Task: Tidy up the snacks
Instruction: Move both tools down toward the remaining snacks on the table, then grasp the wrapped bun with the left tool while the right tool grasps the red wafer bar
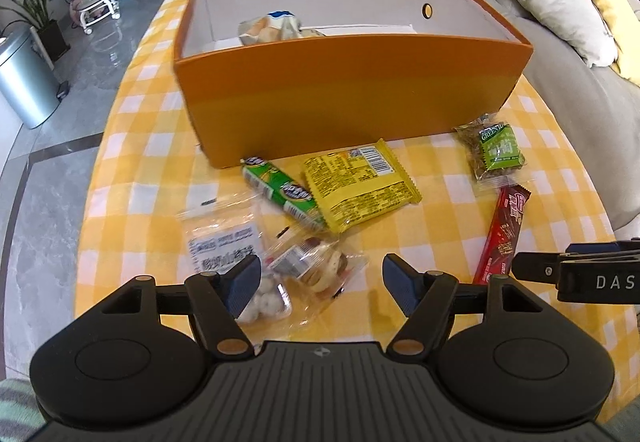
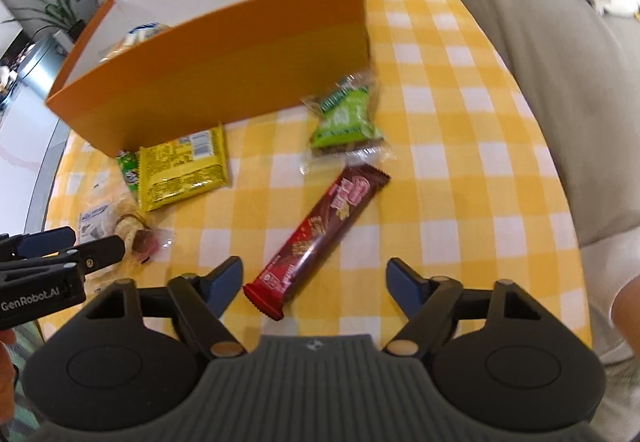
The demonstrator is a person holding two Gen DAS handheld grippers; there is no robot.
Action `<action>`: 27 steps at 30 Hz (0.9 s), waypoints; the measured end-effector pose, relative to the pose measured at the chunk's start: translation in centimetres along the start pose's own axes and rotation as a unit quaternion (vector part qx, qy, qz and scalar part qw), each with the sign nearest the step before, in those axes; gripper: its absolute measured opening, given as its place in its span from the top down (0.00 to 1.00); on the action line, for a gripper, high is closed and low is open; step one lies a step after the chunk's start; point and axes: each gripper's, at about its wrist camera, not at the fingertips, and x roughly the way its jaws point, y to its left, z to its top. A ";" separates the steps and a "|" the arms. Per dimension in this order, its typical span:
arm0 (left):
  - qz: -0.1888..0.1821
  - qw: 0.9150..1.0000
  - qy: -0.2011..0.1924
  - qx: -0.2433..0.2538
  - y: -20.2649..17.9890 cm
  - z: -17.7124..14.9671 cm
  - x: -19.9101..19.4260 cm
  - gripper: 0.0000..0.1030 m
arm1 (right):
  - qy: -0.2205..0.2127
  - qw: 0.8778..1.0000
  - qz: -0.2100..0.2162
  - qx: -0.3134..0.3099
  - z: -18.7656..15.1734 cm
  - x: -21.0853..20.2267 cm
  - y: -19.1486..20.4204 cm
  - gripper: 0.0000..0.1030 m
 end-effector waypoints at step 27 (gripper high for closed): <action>0.072 0.990 0.046 0.113 -3.2 -0.6 3.1 0.48 | 0.026 0.999 -0.017 0.033 1.6 4.1 0.9 0.52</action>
